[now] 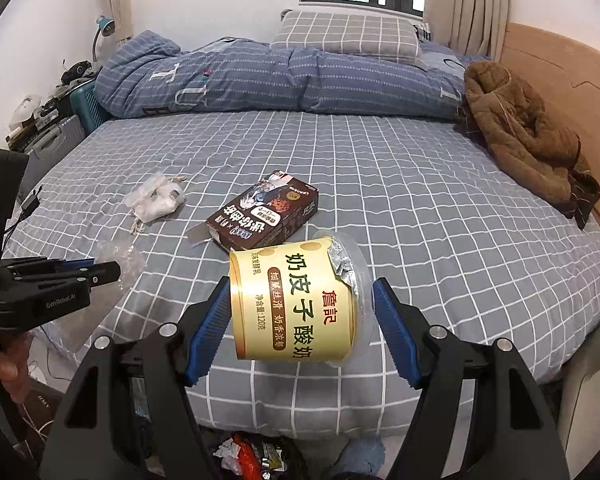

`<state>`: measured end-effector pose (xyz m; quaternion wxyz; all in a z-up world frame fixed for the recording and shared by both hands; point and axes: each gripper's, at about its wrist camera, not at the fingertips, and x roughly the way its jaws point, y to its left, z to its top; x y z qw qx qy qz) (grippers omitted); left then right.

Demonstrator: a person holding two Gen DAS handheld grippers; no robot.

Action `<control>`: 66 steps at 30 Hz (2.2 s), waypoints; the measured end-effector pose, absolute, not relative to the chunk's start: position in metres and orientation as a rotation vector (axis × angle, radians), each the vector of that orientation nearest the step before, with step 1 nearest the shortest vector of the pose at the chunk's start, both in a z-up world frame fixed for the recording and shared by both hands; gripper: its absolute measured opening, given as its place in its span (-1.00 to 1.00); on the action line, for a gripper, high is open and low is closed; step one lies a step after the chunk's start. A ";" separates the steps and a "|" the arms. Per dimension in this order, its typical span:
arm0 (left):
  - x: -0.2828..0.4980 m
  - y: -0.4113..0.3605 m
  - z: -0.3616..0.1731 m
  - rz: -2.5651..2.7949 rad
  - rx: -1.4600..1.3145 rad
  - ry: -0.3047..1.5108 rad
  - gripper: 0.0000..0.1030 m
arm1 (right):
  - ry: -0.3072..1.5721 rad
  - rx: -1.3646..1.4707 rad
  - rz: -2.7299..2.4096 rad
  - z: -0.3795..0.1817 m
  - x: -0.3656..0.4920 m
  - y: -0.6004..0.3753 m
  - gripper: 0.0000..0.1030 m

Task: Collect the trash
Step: 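Lift the bubble-wrap bag and yellow cup with both tools and carry them over the bin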

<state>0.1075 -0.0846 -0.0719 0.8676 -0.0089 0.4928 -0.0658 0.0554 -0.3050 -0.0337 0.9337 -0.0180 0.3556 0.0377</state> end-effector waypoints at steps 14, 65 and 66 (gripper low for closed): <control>0.066 -0.093 -0.073 -0.164 -0.012 1.040 -0.51 | 0.714 -0.037 0.063 -0.019 0.016 -0.299 0.31; -0.065 -0.080 -0.132 -0.156 -0.055 1.120 -0.51 | 0.913 -0.013 0.110 -0.109 -0.099 -0.255 0.31; -0.067 -0.080 -0.135 -0.154 -0.058 1.122 -0.51 | 0.916 -0.013 0.111 -0.111 -0.099 -0.255 0.31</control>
